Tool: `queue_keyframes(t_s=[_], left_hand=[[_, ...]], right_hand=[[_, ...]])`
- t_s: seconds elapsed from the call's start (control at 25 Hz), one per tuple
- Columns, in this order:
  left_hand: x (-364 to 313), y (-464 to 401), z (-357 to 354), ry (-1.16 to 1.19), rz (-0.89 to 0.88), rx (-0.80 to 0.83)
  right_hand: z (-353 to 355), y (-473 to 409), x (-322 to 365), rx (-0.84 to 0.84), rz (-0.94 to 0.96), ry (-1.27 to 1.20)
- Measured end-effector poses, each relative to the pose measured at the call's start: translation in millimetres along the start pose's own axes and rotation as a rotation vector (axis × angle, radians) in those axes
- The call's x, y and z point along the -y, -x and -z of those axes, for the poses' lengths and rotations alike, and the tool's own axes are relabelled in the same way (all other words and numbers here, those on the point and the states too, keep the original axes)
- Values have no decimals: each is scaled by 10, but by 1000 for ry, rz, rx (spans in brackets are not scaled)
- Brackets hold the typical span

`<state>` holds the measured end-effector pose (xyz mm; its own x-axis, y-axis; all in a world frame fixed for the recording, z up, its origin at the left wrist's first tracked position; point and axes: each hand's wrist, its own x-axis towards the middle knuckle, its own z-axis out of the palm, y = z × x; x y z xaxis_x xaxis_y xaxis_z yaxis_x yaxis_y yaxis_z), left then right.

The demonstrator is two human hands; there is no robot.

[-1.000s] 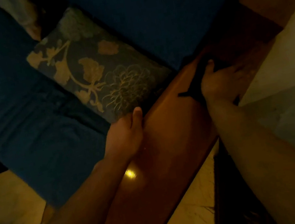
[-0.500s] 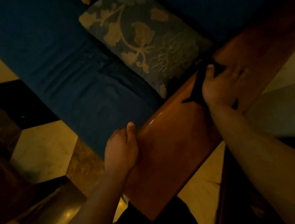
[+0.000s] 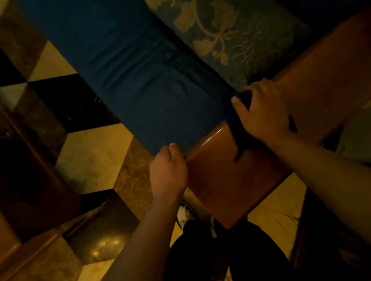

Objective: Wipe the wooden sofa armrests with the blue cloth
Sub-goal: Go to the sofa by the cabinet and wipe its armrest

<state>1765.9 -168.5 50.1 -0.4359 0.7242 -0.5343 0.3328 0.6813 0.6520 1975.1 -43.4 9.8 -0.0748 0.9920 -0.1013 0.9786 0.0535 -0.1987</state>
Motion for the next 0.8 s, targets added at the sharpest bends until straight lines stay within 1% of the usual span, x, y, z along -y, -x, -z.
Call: queue_keyframes(t_s=[0.04, 0.08, 0.12, 0.16, 0.2, 0.24, 0.32, 0.36, 0.4, 0.48, 0.56, 0.6, 0.64, 0.72, 0.76, 0.8], left_hand=[[21, 18, 34, 15, 7, -11], [35, 17, 48, 28, 16, -25], [32, 0, 55, 36, 26, -41], [32, -37, 64, 27, 45, -69], [48, -74, 77, 9, 78, -110], [63, -103, 82, -7, 121, -157], [104, -135, 63, -36, 162, -225], [92, -140, 39, -67, 132, -220], [18, -154, -57, -97, 80, -189], [-274, -169, -352, -157, -28, -101], [-632, -198, -742, -230, -129, -14], [-839, -217, -991, -257, -185, 3], [-1049, -233, -1232, -272, -228, -6], [-1210, -267, -1368, -304, -256, -44], [-1372, -294, -1558, -314, -263, -52], [-1560, -301, -1750, -322, -269, -56]], right_hand=[[-10, -74, 191, 4, -118, 63], [-35, -19, 456, 24, -93, 127], [-97, 141, 746, 80, 34, 136], [-151, 381, 1020, 149, 224, 94], [-182, 648, 1220, 216, 417, 35], [-217, 837, 1298, 265, 554, -24], [-225, 822, 1171, 267, 696, -111], [-215, 683, 982, 235, 731, -124], [-206, 493, 684, 182, 717, -125], [-111, 52, -56, 12, 582, -132], [84, -307, -842, -64, 329, -130], [204, -467, -1252, -85, 181, -116], [308, -598, -1635, -127, 57, -88], [380, -668, -1999, -220, -124, -60], [465, -754, -2270, -294, -230, -96], [548, -855, -2553, -352, -370, -187]])
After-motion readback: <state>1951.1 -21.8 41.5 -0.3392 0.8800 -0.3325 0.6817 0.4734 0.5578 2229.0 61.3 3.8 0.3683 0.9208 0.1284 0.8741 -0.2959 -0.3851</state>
